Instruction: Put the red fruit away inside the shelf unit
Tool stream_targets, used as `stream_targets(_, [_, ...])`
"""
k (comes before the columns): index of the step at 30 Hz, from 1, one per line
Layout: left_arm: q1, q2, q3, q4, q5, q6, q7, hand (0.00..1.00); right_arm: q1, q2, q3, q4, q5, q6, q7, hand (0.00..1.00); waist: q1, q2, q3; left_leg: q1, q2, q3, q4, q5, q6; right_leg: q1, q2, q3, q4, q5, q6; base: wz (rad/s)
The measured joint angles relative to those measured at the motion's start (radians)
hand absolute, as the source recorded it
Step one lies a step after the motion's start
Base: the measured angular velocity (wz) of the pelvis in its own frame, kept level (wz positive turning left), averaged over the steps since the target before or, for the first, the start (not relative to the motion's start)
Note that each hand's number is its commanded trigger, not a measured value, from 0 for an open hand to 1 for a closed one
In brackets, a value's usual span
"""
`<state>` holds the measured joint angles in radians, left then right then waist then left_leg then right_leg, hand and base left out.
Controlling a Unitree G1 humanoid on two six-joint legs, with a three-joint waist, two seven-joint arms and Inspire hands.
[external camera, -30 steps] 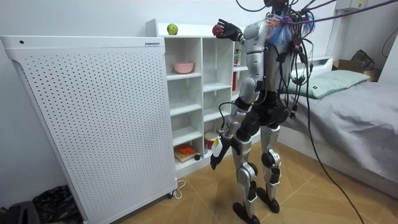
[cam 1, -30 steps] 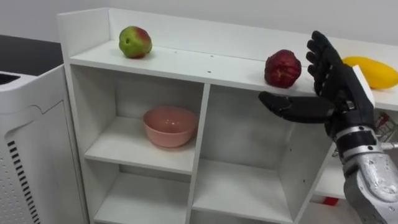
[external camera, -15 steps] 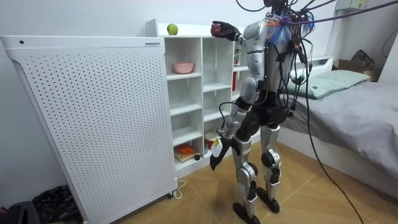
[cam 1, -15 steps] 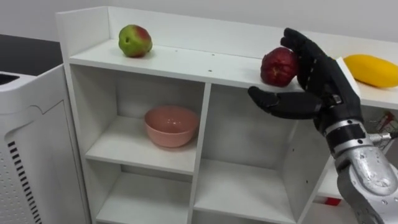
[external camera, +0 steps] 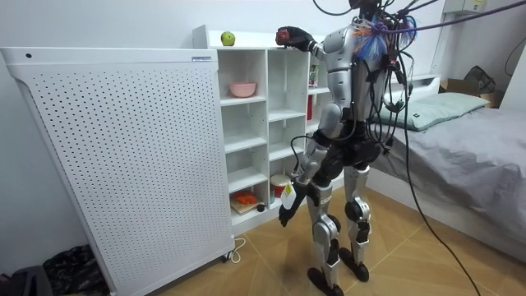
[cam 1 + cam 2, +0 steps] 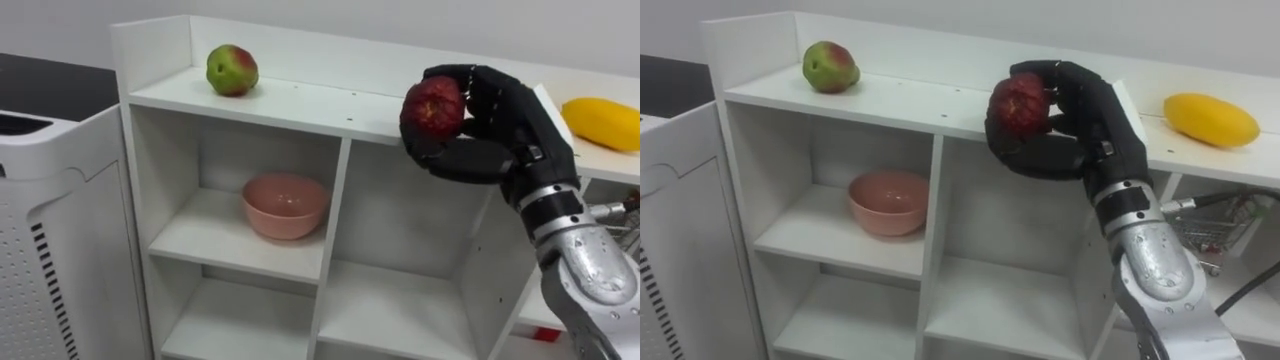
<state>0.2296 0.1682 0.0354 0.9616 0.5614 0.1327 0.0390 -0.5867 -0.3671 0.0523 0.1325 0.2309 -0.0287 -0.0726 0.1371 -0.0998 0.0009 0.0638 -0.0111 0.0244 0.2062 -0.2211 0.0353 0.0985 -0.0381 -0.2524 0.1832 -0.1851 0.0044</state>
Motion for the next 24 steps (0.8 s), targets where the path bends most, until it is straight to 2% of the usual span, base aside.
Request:
stream_targets(6, [0.005,0.001,-0.001,0.000,0.000,0.001,0.022,0.00,0.006,0.000,0.004,-0.010,0.025,0.003,-0.001,1.00,-0.005,0.008,0.0034,0.000,0.000,0.000,0.001,0.000,0.000,0.002,0.000,-0.001,0.000,0.000,0.000,0.00])
stream_targets(9, [0.003,0.002,0.000,0.001,-0.002,0.001,0.021,0.00,0.061,0.002,0.005,-0.096,0.029,0.010,0.005,1.00,-0.009,0.012,0.0051,-0.002,0.000,-0.003,0.002,0.000,0.000,0.002,0.000,0.001,0.000,0.000,0.000,0.01])
stream_targets(11, [0.001,0.002,0.000,0.002,-0.001,0.001,0.015,0.00,0.091,0.003,0.005,-0.144,0.043,0.010,0.019,1.00,-0.012,0.020,0.0025,0.000,0.000,0.001,0.001,0.000,0.000,0.001,0.000,0.007,0.000,0.000,0.000,0.00])
stream_targets(16, [0.000,0.001,0.000,0.007,-0.001,-0.004,0.018,0.00,0.100,0.004,0.019,-0.227,0.079,0.010,0.036,1.00,-0.021,0.038,-0.0039,0.005,0.000,0.008,-0.001,0.000,0.000,0.001,0.002,0.031,0.000,0.000,0.000,-0.06])
stream_targets(20, [0.000,0.000,-0.004,0.011,-0.002,-0.004,0.020,0.00,0.100,0.006,0.036,-0.302,0.082,0.011,0.072,1.00,-0.021,0.037,-0.0049,0.013,0.007,0.026,-0.004,0.000,0.000,0.000,0.007,0.055,0.002,0.000,0.000,-0.12])
stream_targets(24, [0.002,0.004,-0.002,0.010,-0.007,-0.012,0.020,0.00,0.108,0.006,0.067,-0.347,0.078,0.011,0.123,1.00,-0.022,0.032,-0.0075,0.018,0.008,0.029,-0.009,0.000,-0.001,0.005,0.008,0.057,0.003,0.002,-0.002,-0.05])
